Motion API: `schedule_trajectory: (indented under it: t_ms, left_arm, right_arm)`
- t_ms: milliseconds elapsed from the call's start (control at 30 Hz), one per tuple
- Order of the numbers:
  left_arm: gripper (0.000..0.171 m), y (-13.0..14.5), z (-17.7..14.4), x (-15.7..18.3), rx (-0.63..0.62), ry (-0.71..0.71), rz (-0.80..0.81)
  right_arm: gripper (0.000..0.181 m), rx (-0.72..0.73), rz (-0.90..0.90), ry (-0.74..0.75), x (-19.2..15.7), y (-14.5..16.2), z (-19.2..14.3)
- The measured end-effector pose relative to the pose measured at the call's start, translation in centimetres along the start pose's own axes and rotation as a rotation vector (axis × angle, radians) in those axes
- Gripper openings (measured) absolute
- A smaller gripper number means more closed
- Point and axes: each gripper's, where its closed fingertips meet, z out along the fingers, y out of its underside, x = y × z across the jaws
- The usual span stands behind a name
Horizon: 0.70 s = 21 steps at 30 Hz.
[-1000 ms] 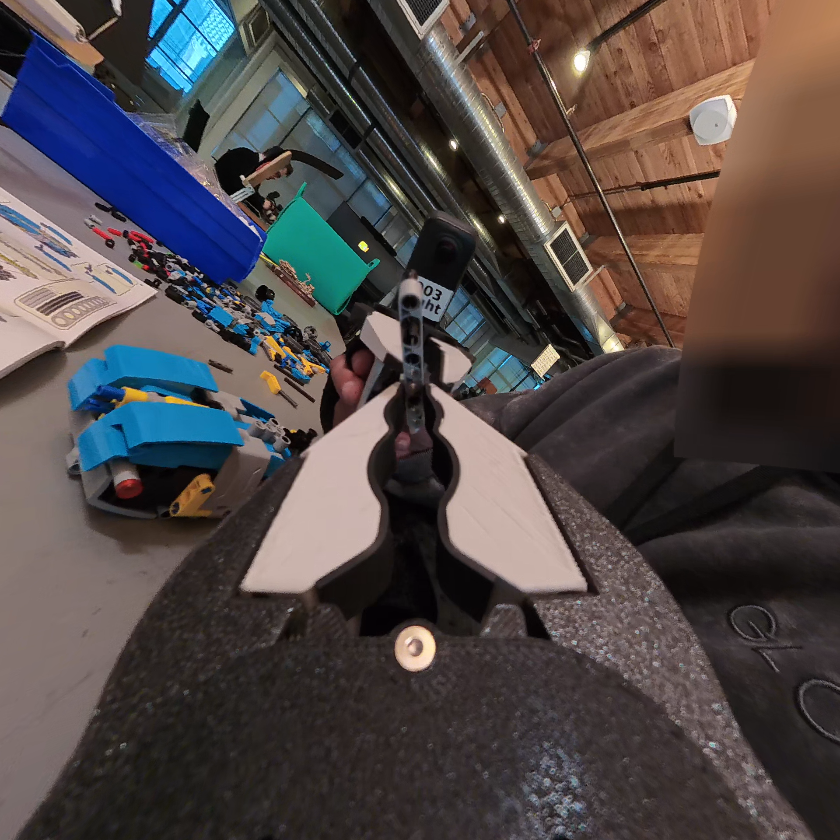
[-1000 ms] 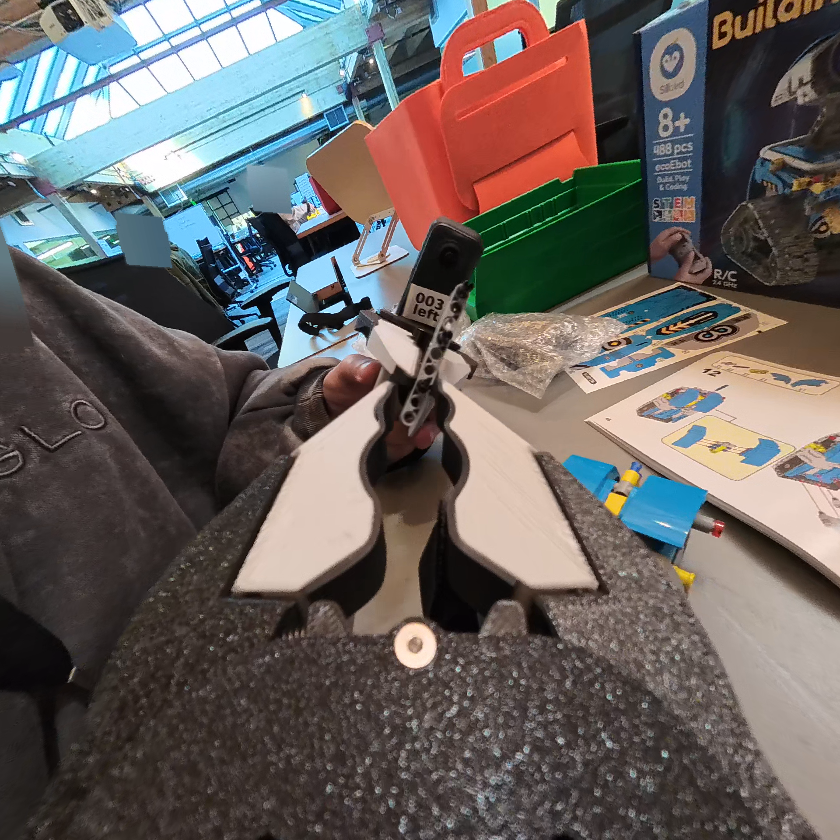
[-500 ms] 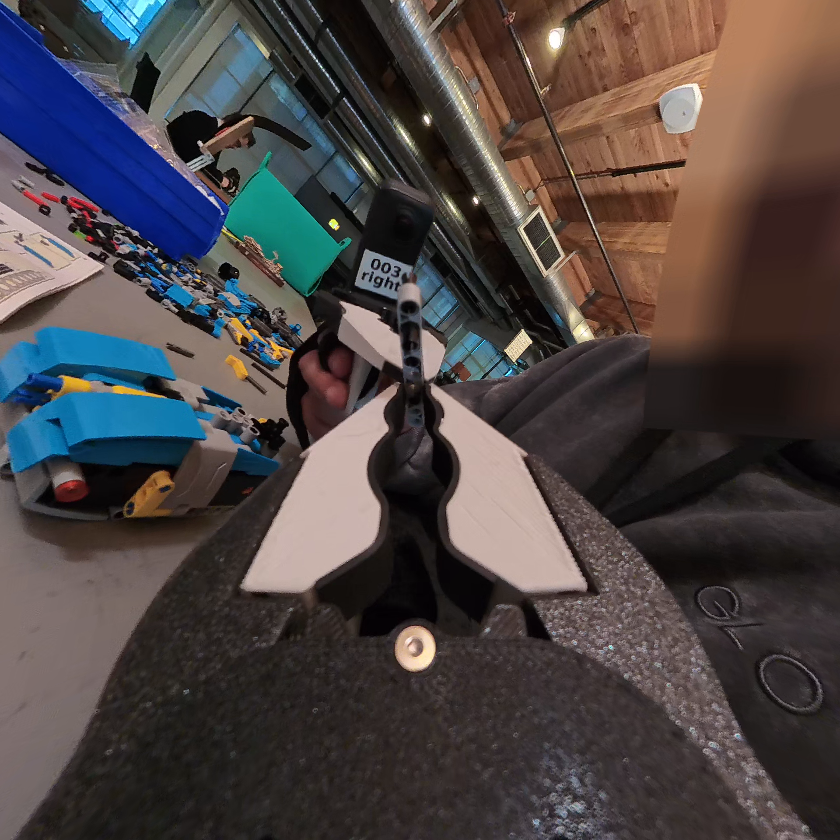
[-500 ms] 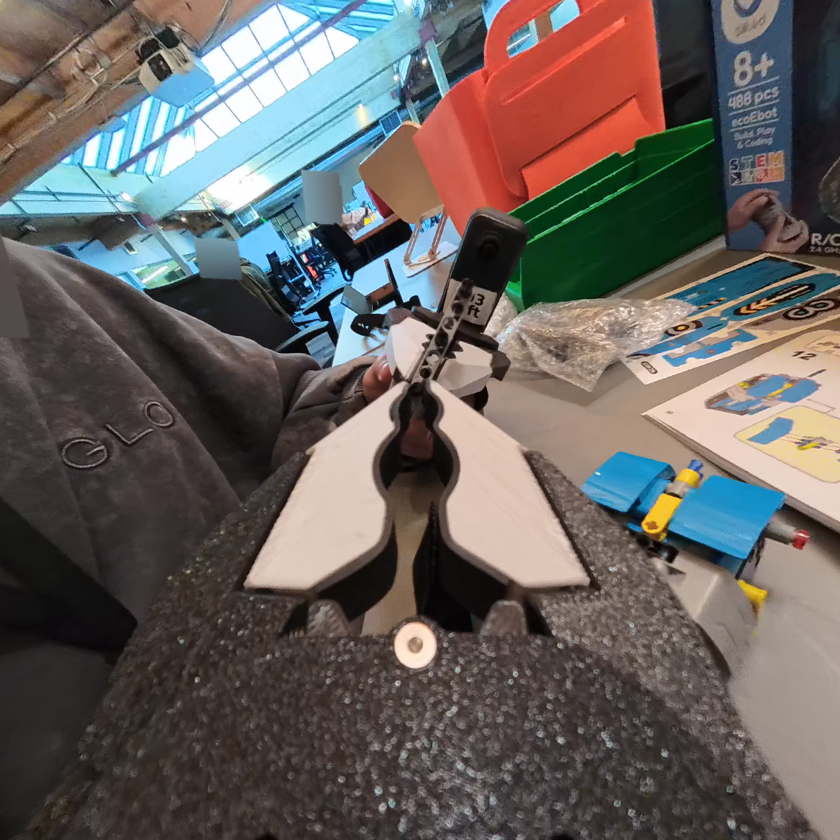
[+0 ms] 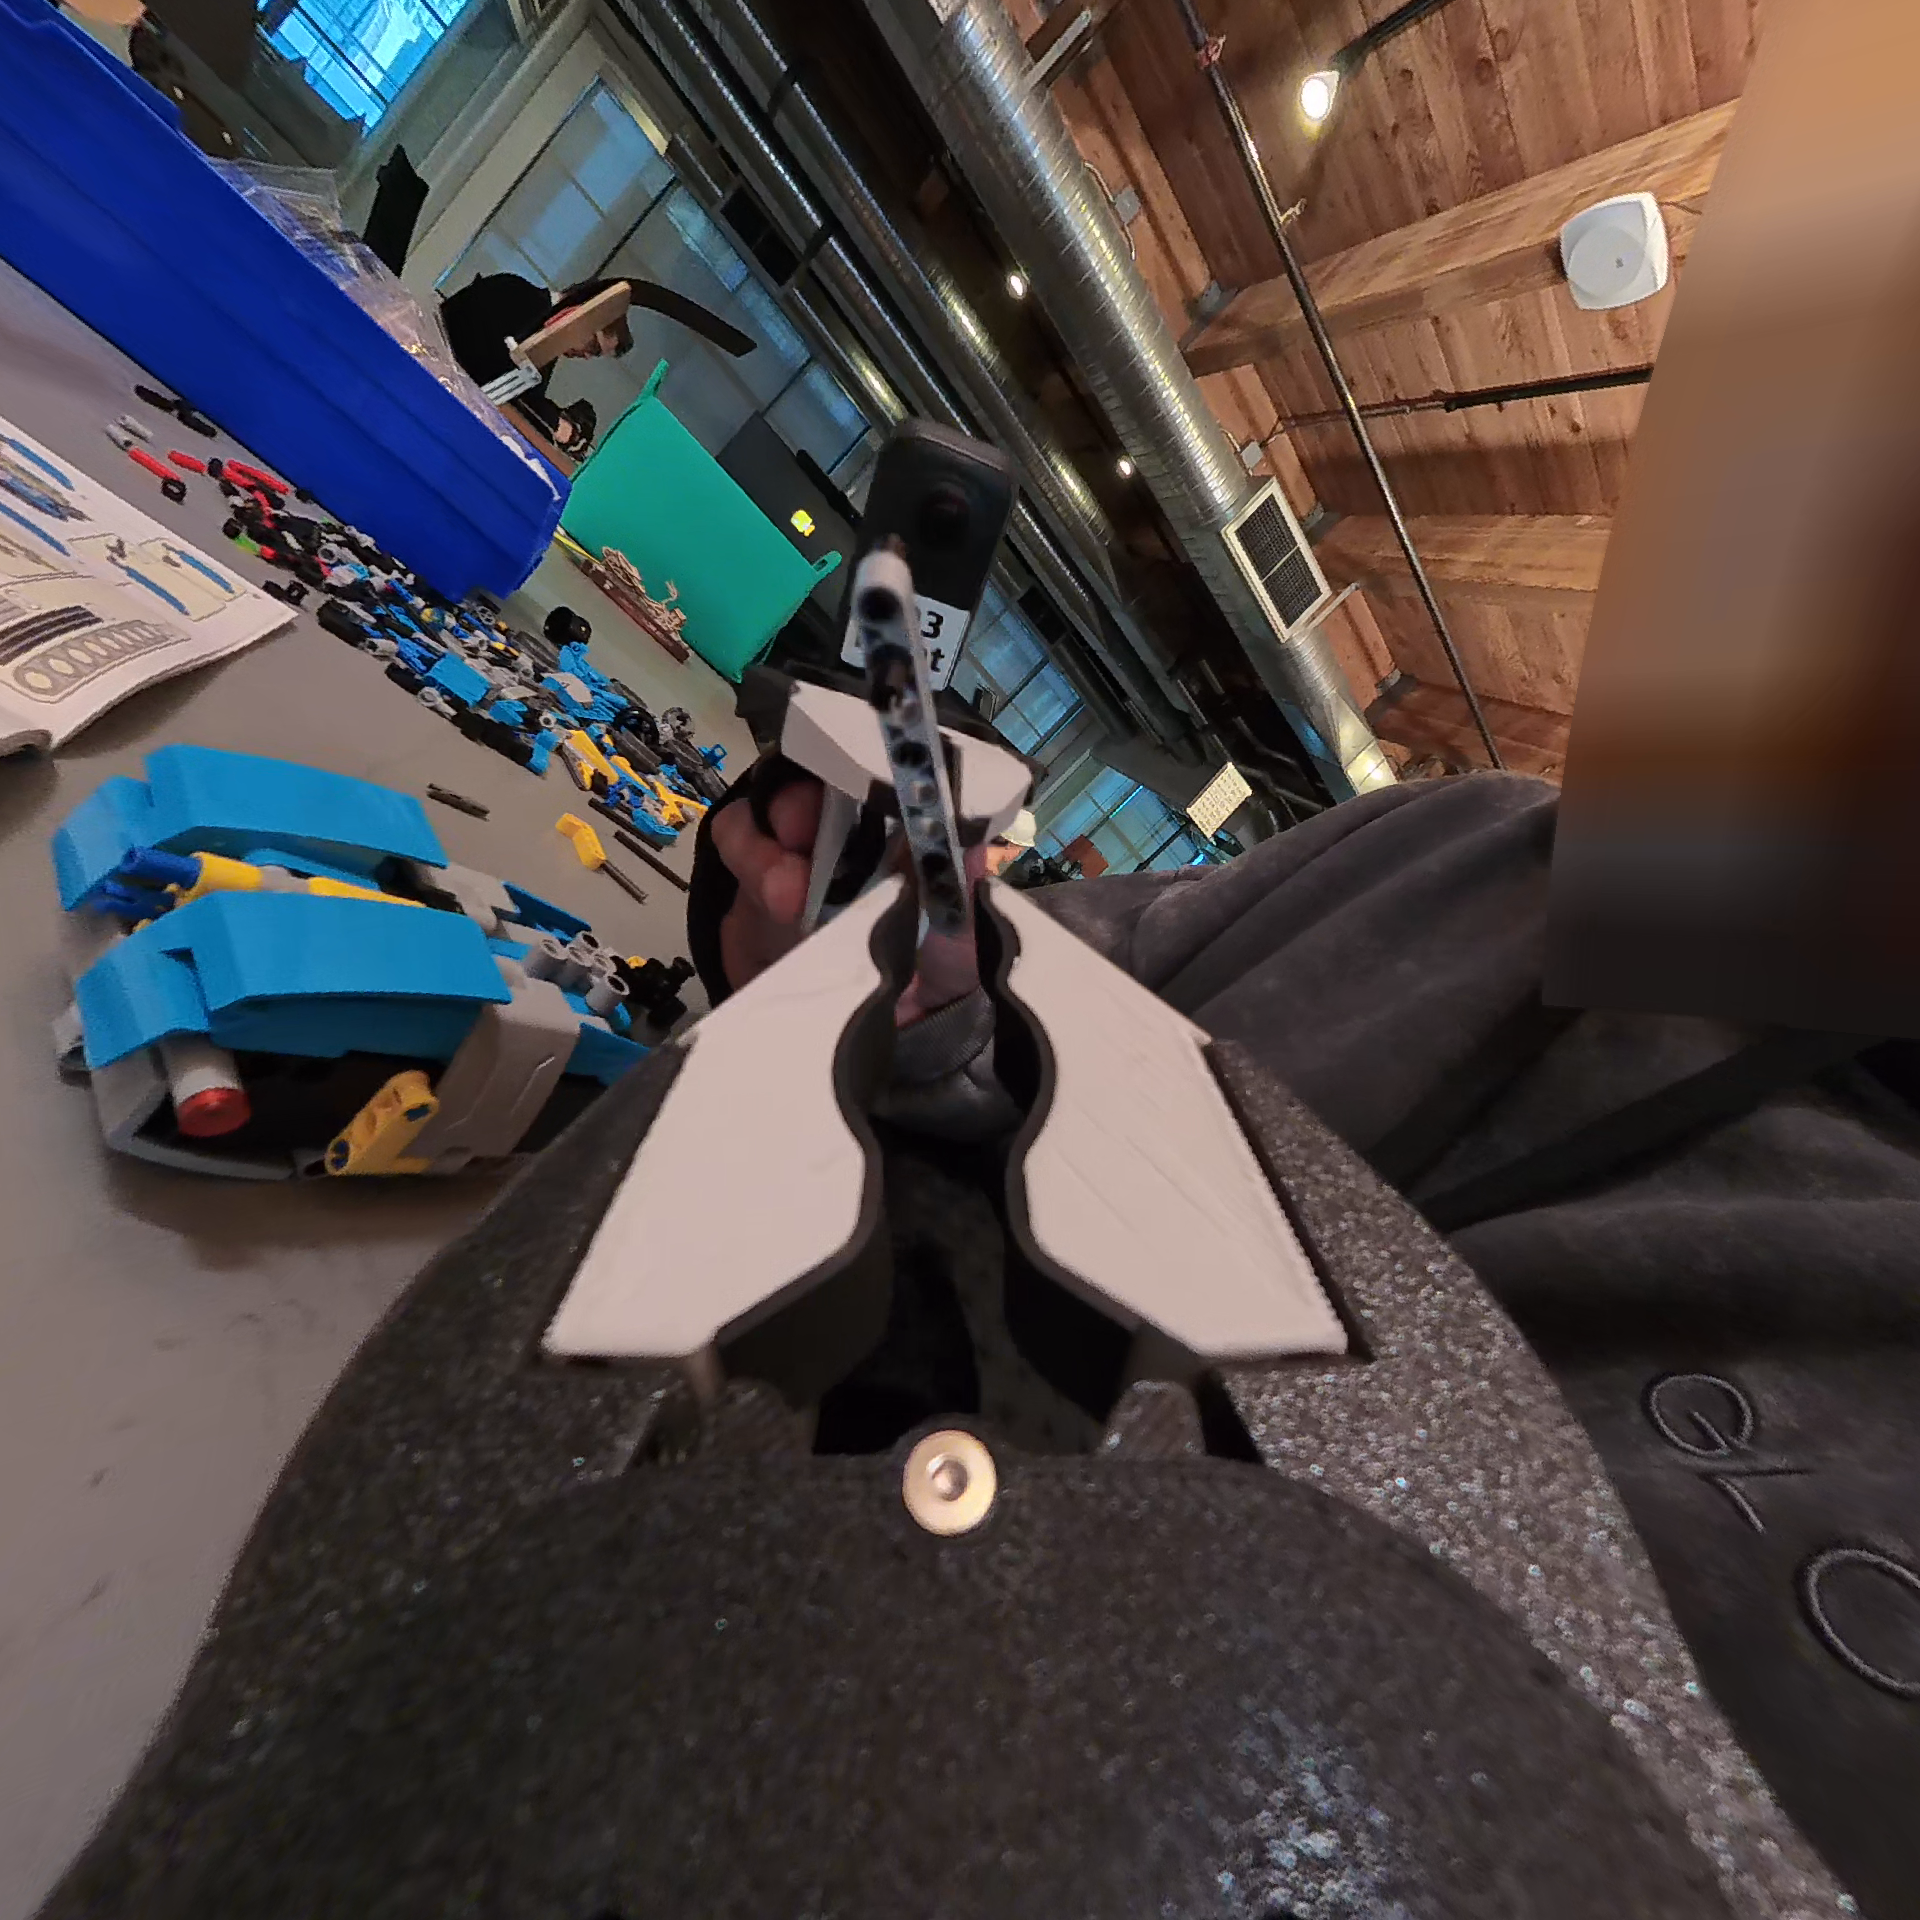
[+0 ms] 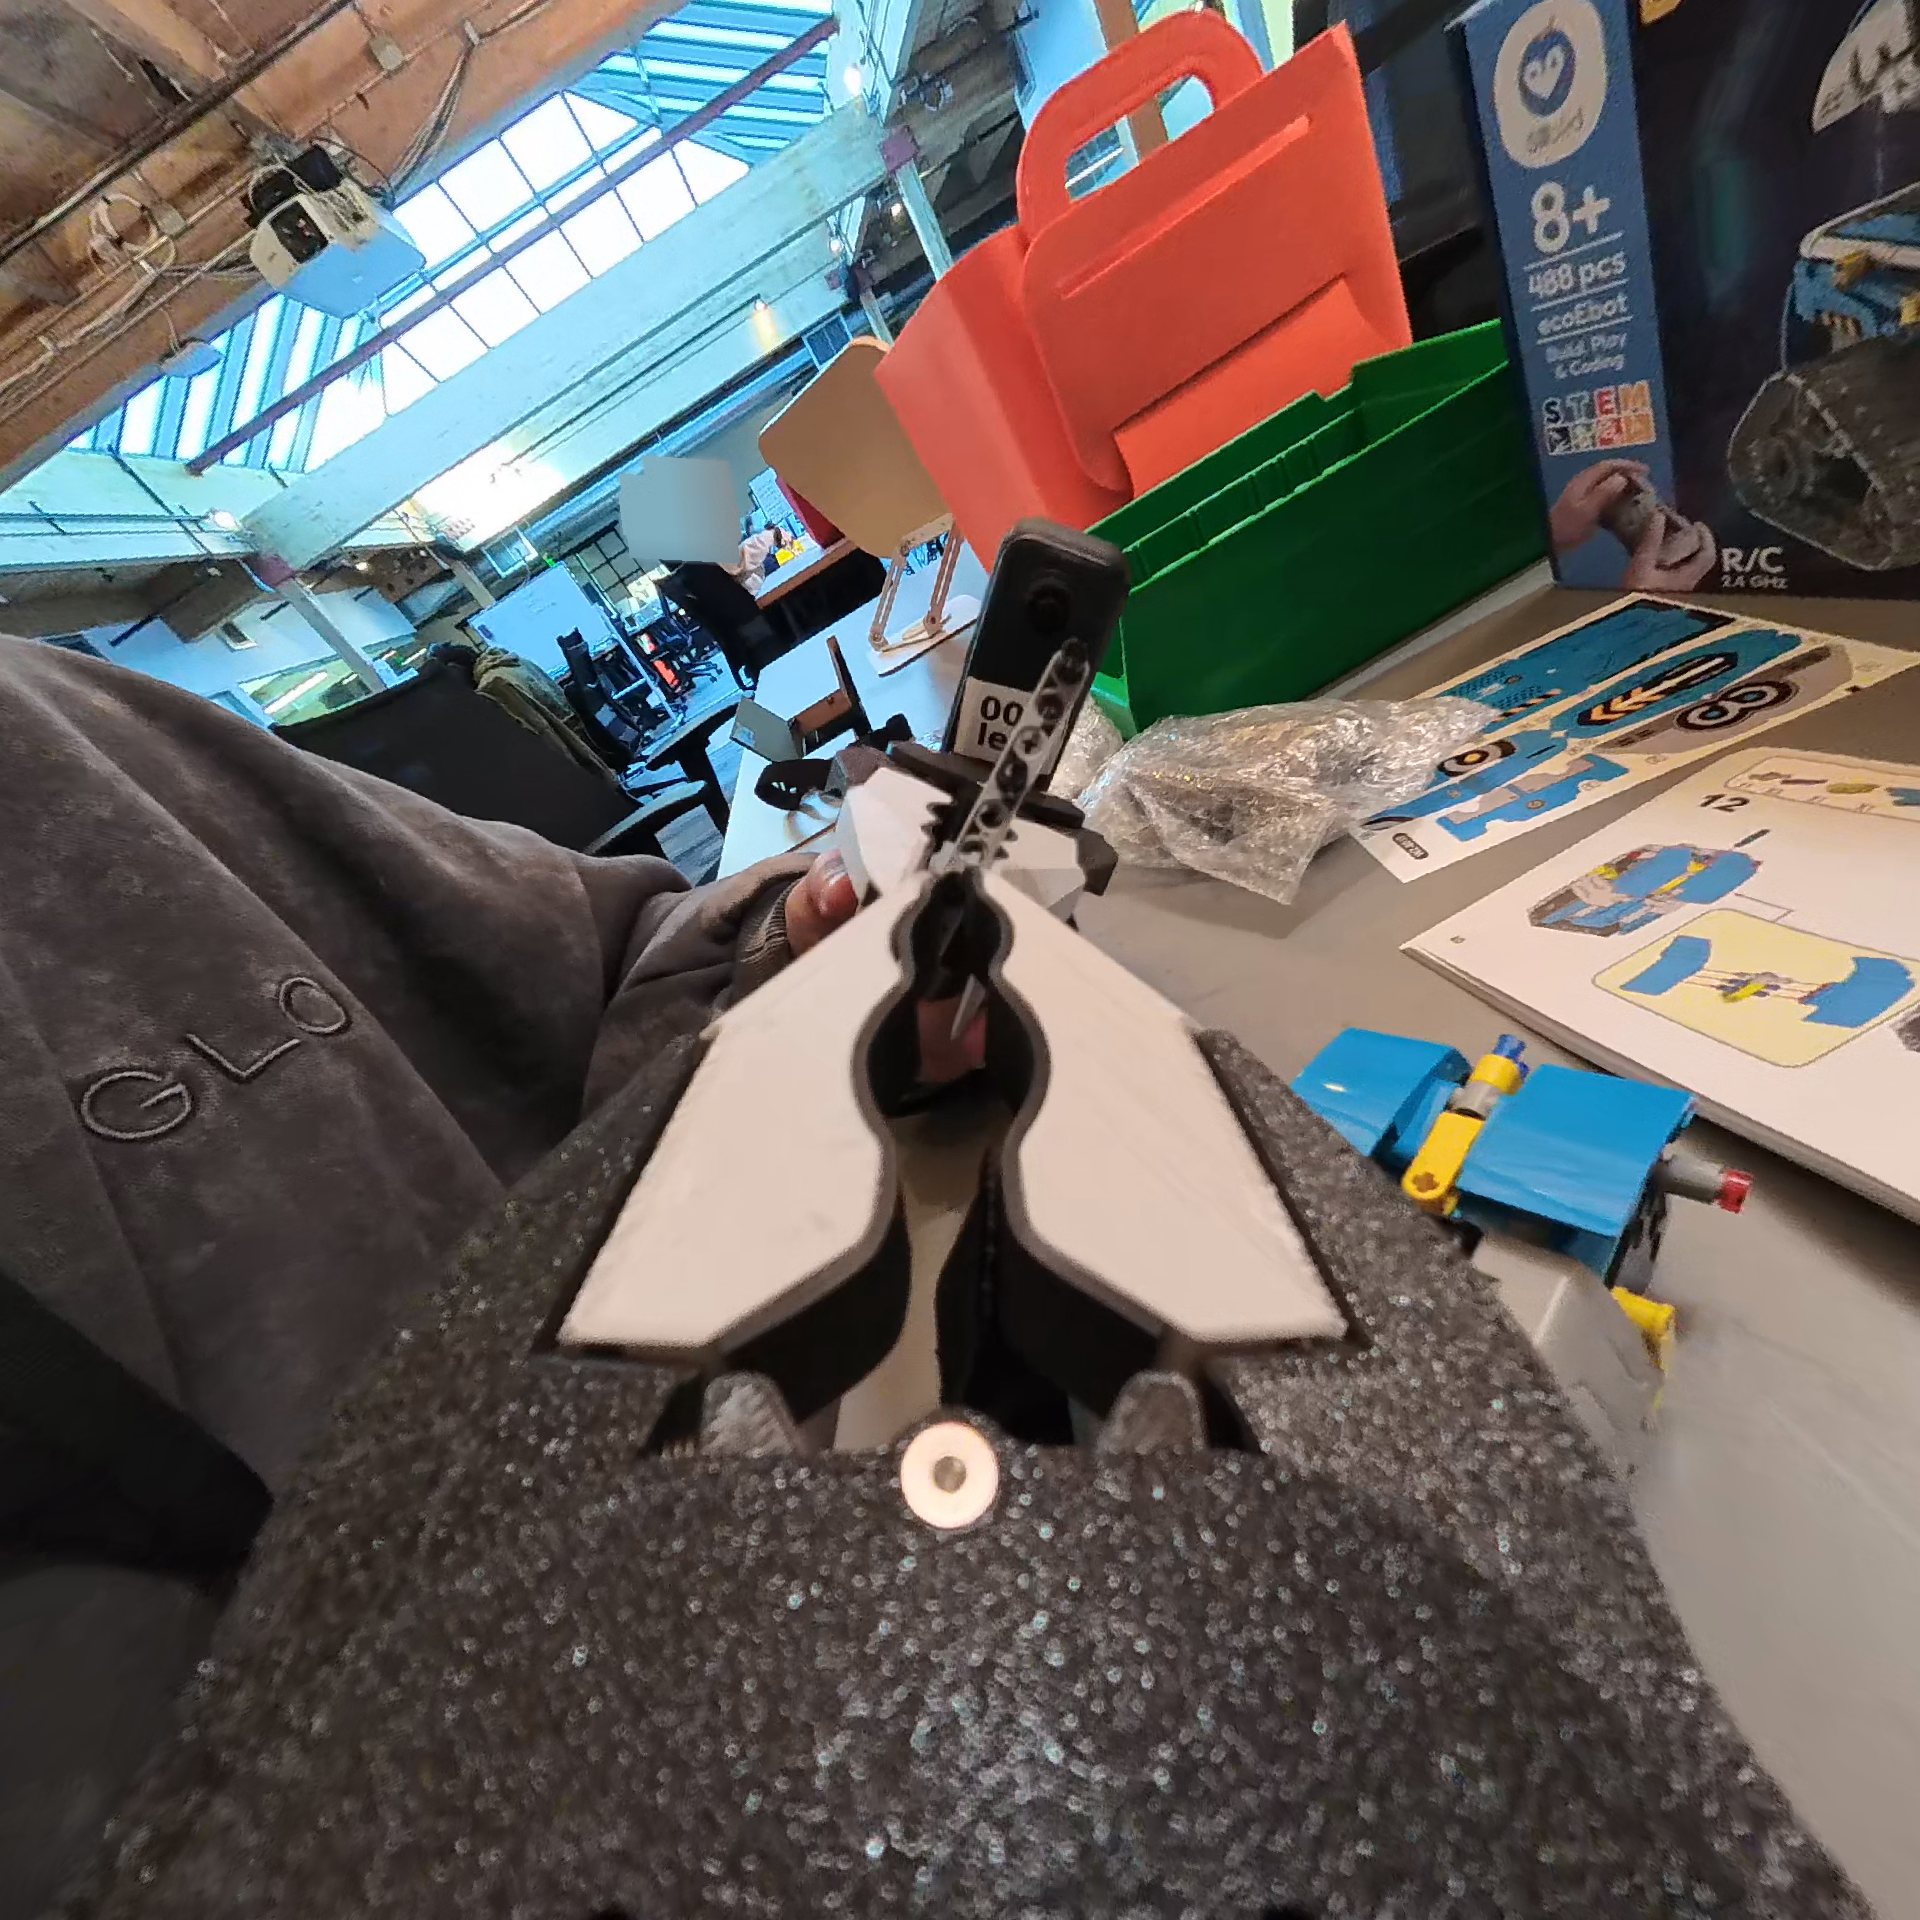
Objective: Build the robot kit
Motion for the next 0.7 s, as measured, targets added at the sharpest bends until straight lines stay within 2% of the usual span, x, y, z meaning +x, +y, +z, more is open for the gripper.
schedule_trajectory:
  t_ms: [433, 567, 633, 700]
  left_arm:
    - [0.007, 0.1, 0.1, 0.0, -0.002, 0.007, -0.024]
    - [0.006, 0.0, 0.0, 0.1, -0.007, -0.023, 0.043]
    - [0.006, 0.0, -0.2, 0.4, -0.023, -0.030, 0.077]
    - [0.007, 0.0, -0.3, 0.2, -0.037, -0.066, 0.117]
  right_arm:
    - [0.003, -0.016, -0.018, -0.005, -0.2, 0.2, 0.1]
    - [0.005, -0.027, -0.035, 0.004, -0.2, 0.0, -0.2]
    - [0.025, 0.007, -0.081, 0.068, 0.4, -2.4, -2.8]
    - [0.011, 0.010, -0.161, 0.156, 0.9, -4.7, -7.4]
